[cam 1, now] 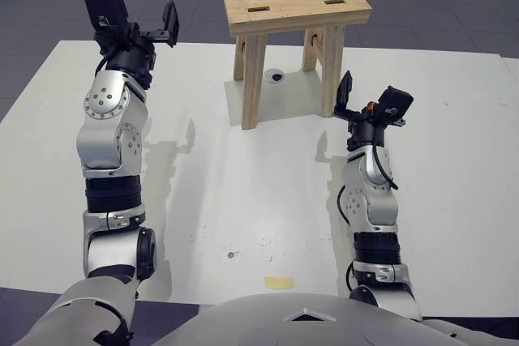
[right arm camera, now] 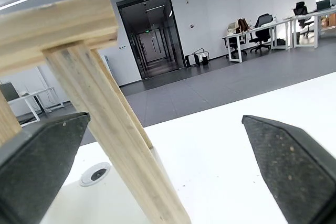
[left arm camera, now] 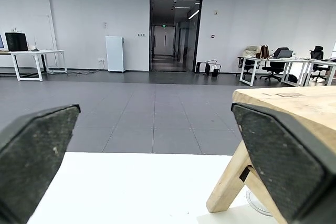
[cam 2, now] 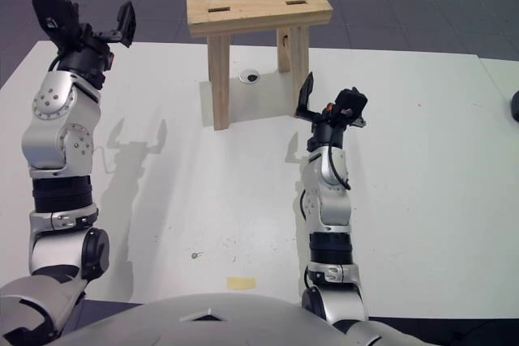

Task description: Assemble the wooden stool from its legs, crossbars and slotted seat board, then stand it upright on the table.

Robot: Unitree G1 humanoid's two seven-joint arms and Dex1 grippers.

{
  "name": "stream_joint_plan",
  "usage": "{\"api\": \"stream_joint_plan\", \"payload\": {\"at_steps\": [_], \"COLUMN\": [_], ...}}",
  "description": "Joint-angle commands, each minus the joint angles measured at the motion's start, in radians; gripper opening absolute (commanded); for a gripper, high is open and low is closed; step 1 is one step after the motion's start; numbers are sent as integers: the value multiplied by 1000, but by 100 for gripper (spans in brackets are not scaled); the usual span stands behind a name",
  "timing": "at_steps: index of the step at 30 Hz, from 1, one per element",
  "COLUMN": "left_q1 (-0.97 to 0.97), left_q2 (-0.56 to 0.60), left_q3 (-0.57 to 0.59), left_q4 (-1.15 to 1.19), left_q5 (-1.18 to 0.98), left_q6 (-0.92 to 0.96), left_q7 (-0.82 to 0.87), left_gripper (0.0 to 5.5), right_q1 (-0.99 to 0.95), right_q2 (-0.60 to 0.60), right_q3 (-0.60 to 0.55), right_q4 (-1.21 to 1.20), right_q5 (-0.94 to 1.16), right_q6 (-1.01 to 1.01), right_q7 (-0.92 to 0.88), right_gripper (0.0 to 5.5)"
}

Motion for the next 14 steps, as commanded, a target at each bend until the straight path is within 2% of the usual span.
{"api": "stream_joint_plan", "payload": {"at_steps": [1,7,14], "left_q1": [19,74,214], "left_q2": [-43,-82,-161], "left_q3": [-21,-39,-93], "left_q4": [-13,-36,-142], "left_q5": [40,91,185], "left_q6": [-19,-55,-68], "left_q7": [5,6,70], "left_gripper": [536,536,536], "right_q1": [-49,-44,-71], "right_q2": [-35,-88,-210], "right_q3": [-32,-122,-171], "right_q4": [27,16,31], "right_q5": [6,20,43], "right_q6": [6,18,104], "right_q7": [39,42,131], "right_gripper": [540,540,540]}}
